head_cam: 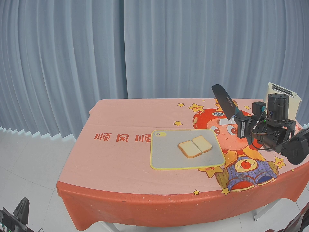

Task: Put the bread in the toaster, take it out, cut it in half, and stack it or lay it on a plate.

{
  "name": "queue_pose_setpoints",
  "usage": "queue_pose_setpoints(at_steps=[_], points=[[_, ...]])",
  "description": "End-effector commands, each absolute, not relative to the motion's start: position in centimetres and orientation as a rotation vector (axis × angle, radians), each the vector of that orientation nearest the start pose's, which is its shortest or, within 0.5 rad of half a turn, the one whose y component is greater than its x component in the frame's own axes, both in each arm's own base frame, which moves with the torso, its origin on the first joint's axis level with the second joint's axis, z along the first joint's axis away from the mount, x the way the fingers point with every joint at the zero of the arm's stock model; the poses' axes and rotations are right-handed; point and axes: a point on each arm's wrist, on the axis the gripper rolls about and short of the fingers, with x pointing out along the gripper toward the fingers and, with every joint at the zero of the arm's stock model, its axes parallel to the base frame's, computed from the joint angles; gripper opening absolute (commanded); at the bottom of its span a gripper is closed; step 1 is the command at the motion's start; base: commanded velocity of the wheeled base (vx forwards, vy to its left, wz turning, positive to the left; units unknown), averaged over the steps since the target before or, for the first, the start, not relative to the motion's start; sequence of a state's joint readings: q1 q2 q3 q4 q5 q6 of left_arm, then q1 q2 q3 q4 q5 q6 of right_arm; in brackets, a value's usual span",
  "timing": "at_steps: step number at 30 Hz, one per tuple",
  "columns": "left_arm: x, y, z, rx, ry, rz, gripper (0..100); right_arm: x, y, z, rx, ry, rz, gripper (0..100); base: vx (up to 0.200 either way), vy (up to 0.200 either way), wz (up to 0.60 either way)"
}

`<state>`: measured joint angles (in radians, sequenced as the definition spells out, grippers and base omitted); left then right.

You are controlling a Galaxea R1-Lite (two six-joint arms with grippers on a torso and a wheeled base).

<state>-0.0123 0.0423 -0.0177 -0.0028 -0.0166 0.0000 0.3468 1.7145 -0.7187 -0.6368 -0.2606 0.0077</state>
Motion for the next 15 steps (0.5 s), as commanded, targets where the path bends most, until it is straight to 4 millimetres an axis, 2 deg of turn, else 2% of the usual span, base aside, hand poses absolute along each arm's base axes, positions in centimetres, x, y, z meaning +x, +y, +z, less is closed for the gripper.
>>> queue_pose_setpoints(at_steps=[1, 15], points=[[-1.9, 0.0, 7.7, 0.0, 0.041, -0.029, 0, 28.4, 9.3, 15.8, -0.095, 0.336, 0.073, 0, 0.0, 0.0, 0.0], [-1.9, 0.0, 7.7, 0.0, 0.041, -0.028, 0, 29.8, 7.3, 15.8, -0.092, 0.337, 0.004, 0, 0.0, 0.0, 0.0]])
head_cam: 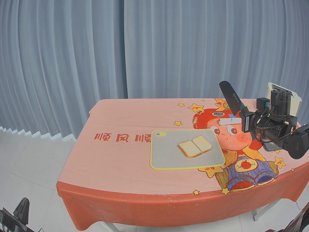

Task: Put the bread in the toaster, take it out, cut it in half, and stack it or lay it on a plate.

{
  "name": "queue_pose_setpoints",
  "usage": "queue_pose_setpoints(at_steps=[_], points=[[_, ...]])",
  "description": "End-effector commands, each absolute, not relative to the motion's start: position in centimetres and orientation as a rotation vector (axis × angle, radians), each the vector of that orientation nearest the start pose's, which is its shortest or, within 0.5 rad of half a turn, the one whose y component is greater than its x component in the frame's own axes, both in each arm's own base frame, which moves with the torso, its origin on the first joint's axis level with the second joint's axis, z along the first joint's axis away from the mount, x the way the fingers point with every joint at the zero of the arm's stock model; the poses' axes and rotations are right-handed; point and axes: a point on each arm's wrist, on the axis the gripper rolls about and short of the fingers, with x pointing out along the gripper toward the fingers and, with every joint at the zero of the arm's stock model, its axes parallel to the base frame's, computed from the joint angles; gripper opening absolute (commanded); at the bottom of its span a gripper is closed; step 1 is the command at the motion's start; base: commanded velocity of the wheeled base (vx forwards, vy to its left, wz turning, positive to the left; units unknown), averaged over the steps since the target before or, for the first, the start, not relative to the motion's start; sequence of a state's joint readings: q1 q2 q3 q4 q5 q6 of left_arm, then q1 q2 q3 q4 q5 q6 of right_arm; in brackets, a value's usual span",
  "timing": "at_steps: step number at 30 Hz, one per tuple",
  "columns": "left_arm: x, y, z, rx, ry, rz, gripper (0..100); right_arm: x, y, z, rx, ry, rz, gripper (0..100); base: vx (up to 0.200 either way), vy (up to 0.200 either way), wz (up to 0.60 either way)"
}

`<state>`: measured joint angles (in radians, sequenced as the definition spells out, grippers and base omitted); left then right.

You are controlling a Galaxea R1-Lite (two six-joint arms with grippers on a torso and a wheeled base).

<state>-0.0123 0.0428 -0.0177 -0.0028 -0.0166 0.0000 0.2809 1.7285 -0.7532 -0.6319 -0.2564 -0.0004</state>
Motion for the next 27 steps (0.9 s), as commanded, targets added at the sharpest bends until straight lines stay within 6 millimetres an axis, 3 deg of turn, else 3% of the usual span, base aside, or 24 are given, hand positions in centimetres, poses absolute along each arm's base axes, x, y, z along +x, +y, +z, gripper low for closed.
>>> queue_pose_setpoints(at_steps=[1, 18, 27], points=[[-1.9, 0.0, 7.7, 0.0, 0.041, -0.029, 0, 29.9, 7.2, 15.8, -0.092, 0.336, 0.001, 0, 0.0, 0.0, 0.0], [-1.9, 0.0, 7.7, 0.0, 0.041, -0.029, 0, 32.1, 4.5, 15.4, -0.076, 0.344, -0.059, 0, 0.0, 0.0, 0.0], [-1.9, 0.0, 7.7, 0.0, 0.041, -0.029, 0, 32.1, 4.3, 14.8, -0.094, 0.367, -0.044, 0, 0.0, 0.0, 0.0]])
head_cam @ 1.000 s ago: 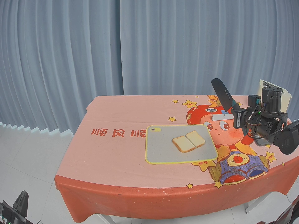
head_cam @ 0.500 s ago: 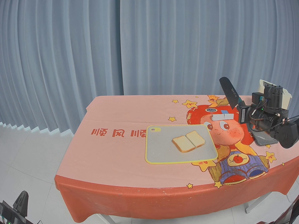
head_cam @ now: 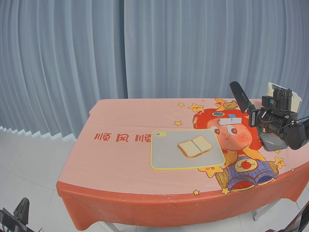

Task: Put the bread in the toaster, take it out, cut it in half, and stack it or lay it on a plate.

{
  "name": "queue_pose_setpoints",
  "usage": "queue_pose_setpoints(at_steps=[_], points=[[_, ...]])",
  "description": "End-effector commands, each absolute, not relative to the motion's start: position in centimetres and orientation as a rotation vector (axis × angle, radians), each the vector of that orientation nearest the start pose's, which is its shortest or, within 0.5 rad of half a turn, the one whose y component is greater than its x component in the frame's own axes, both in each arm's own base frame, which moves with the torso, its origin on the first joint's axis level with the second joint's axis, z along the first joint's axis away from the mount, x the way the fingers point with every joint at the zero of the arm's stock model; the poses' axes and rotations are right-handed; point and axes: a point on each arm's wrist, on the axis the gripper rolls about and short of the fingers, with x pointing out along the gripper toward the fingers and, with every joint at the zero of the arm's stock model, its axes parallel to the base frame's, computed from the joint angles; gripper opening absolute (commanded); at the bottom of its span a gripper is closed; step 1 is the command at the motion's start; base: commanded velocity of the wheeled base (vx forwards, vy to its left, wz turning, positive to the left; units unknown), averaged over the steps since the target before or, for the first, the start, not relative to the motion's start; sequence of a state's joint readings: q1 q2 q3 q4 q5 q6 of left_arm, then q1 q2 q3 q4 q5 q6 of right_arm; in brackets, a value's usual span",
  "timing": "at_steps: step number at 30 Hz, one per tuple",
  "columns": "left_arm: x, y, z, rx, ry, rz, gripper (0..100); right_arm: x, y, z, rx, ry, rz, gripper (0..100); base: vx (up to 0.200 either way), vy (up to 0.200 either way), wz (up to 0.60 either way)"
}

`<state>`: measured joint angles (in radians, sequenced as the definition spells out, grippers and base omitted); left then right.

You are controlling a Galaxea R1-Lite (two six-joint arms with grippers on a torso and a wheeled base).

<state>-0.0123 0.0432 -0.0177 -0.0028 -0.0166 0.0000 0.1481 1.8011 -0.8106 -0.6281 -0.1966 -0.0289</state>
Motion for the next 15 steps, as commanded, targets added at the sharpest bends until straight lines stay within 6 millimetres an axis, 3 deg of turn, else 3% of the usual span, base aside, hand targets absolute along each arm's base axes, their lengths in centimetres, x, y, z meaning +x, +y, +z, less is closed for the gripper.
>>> queue_pose_setpoints(at_steps=[1, 15], points=[[-1.9, 0.0, 7.7, 0.0, 0.041, -0.029, 0, 32.2, 4.1, 14.5, -0.096, 0.376, -0.052, 0, 0.0, 0.0, 0.0], [-1.9, 0.0, 7.7, 0.0, 0.041, -0.029, 0, 33.4, 3.9, 12.0, -0.11, 0.454, -0.058, 0, 0.0, 0.0, 0.0]])
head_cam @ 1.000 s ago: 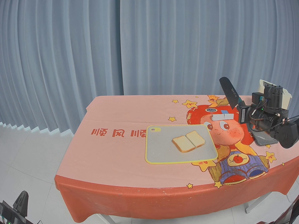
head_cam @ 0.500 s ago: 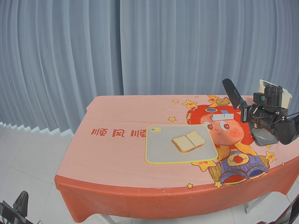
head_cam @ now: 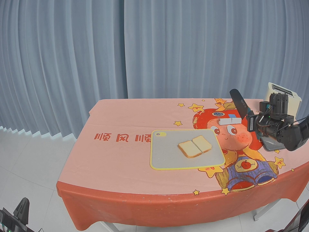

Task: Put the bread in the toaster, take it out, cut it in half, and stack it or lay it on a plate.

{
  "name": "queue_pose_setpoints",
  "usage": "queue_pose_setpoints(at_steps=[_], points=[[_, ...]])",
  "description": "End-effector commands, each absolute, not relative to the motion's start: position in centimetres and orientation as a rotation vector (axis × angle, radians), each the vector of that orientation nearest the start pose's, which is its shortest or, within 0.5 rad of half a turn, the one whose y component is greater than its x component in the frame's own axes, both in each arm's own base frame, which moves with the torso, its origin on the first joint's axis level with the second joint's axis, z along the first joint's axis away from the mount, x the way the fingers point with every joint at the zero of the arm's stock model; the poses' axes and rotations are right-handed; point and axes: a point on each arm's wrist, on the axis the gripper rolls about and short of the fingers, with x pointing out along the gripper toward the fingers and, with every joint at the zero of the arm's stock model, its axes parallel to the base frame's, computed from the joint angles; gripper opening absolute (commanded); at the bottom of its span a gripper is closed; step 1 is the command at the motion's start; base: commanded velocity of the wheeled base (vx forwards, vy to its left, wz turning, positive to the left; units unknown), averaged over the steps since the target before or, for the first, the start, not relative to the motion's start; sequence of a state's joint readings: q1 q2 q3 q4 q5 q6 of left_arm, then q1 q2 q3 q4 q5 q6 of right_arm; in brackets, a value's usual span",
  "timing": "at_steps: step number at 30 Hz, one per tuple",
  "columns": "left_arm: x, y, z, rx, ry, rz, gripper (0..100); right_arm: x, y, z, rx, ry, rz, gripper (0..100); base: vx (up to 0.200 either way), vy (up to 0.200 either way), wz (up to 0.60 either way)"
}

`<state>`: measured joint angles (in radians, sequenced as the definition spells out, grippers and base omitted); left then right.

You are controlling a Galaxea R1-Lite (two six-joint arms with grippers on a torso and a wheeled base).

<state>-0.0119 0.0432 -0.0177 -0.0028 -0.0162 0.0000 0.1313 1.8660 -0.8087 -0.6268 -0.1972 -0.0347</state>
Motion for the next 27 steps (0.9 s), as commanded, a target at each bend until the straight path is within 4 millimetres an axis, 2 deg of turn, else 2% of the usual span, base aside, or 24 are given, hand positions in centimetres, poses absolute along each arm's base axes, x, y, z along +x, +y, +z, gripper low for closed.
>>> queue_pose_setpoints(at_steps=[1, 17, 27], points=[[-1.9, 0.0, 7.7, 0.0, 0.041, -0.028, 0, 33.4, 3.9, 11.9, -0.11, 0.454, -0.058, 0, 0.0, 0.0, 0.0], [-1.9, 0.0, 7.7, 0.0, 0.041, -0.028, 0, 34.3, 3.6, 9.7, -0.137, 0.516, -0.066, 0, 0.0, 0.0, 0.0], [-1.9, 0.0, 7.7, 0.0, 0.041, -0.028, 0, 34.4, 3.5, 9.4, -0.141, 0.525, -0.068, 0, 0.0, 0.0, 0.0]])
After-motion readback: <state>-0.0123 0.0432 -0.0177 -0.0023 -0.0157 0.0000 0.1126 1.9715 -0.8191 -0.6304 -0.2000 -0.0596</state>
